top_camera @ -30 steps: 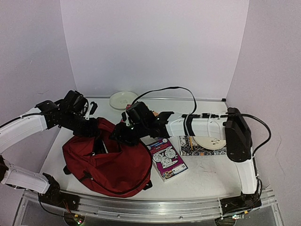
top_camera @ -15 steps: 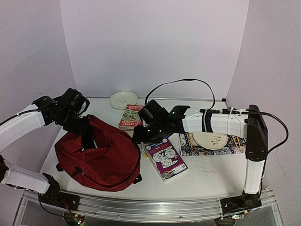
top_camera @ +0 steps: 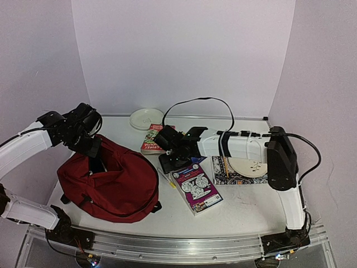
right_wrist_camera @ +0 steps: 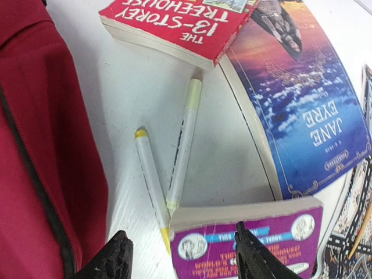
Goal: Pack the student bag
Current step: Adjust the book at the center of the board, then pick up the pen from the center of the board.
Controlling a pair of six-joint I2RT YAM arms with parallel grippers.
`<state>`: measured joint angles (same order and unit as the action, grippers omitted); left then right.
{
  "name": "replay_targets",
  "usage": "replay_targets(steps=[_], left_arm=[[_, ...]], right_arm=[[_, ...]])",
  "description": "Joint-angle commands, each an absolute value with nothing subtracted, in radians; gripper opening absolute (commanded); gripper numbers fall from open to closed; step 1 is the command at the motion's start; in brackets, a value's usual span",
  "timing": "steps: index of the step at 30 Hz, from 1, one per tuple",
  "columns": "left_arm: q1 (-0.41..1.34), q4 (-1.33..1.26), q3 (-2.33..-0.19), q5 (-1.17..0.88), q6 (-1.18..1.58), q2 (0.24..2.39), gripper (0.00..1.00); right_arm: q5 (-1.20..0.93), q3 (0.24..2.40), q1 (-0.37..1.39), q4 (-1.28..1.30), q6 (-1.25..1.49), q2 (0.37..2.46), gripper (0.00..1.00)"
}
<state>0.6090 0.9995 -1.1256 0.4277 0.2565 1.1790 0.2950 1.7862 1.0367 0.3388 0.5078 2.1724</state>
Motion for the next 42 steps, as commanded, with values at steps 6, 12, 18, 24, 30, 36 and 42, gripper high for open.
replay_targets(steps=[6, 12, 18, 24, 30, 36, 42], left_arm=[[0.606, 0.967, -1.186, 0.477, 0.26, 1.152, 0.0], [0.606, 0.967, -1.184, 0.48, 0.264, 1.153, 0.0], [0.606, 0.967, -1.181, 0.489, 0.258, 1.156, 0.0], [0.606, 0.966, -1.186, 0.501, 0.249, 1.164, 0.0], [0.606, 0.967, -1.184, 0.504, 0.25, 1.157, 0.0], [0.606, 0.967, -1.184, 0.486, 0.26, 1.147, 0.0], [0.606, 0.965, -1.185, 0.469, 0.265, 1.153, 0.0]], right_arm=[[0.366, 1.879, 1.031, 0.41, 0.421, 2.306, 0.48], [0.348, 1.752, 1.02, 0.438, 0.462, 2.268, 0.4], [0.338, 1.587, 1.021, 0.444, 0.509, 2.139, 0.39], [0.265, 1.634, 1.035, 0.439, 0.472, 2.096, 0.42], [0.184, 1.72, 1.048, 0.402, 0.428, 2.149, 0.45], [0.154, 1.773, 1.052, 0.394, 0.422, 2.22, 0.43], [0.141, 1.809, 1.057, 0.393, 0.425, 2.274, 0.38]])
